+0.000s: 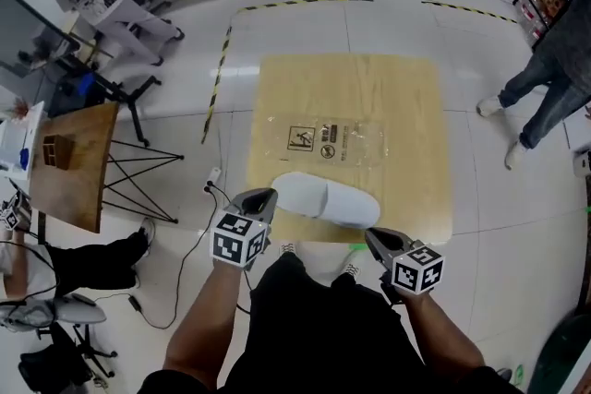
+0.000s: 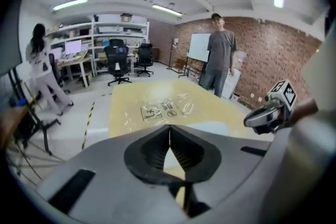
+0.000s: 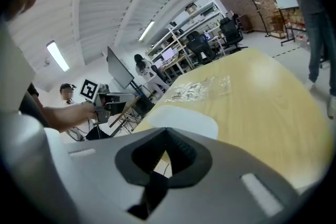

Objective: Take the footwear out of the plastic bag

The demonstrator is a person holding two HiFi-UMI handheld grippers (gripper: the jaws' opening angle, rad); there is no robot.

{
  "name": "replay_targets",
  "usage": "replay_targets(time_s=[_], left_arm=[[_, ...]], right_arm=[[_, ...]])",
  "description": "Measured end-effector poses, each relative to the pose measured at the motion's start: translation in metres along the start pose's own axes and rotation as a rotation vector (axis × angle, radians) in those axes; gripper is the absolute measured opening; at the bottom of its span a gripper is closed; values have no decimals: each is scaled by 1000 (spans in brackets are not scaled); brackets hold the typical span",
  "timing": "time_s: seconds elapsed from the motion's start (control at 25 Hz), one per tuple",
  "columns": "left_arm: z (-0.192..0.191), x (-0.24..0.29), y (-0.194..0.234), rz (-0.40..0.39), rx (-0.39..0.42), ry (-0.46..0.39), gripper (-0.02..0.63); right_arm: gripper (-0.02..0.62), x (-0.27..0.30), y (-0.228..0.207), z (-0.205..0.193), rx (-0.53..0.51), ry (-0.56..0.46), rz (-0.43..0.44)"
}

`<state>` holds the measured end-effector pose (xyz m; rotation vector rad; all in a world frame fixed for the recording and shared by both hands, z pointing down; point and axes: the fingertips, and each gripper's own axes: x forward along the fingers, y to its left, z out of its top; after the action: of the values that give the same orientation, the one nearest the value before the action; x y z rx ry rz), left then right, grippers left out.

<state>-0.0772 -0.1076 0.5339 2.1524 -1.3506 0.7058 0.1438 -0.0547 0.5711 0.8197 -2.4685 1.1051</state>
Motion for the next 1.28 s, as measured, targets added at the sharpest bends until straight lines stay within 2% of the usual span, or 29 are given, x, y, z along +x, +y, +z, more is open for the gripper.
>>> replay_targets(time_s=[0.04,0.12,0.28,0.4,0.56,0.64,0.76,0.88,1.04,1.16,1.28], left_arm=[[-17,-17,-7,-3,-65,-1,8],[-55,-45,-23,-11,-141,36,8],[-120,-85,-60,-51,-165,133,8],[-148,-100,-72,-92,-171,145,8],[-160,-130,-66,-158,-89,101,8],[-170,-155,-59,-199,-37,101,8],[-191,-188,-50,-260,-2,98,8],[-192,-202,-36,-259,-16,64,8],[-180,-234,-50,-275,-31,-19,8],[-172,-251,-67,-271,-2,-69,8],[-181,-266,-93,-268,-32,-89,8]], right_arm=[[1,1,7,-4,-10,8,26],[1,0,21,-10,-27,18,64],[2,-4,48,-20,-69,19,83],[1,-7,70,-28,-97,2,61],[0,-13,111,-51,-89,-39,-23],[1,-16,139,-74,-66,-57,-79],[0,-25,178,-107,-50,-81,-153],[0,-37,206,-116,-56,-120,-206],[0,-68,242,-132,-124,-144,-255],[0,-85,257,-135,-158,-162,-262],[0,-103,276,-144,-196,-162,-241]])
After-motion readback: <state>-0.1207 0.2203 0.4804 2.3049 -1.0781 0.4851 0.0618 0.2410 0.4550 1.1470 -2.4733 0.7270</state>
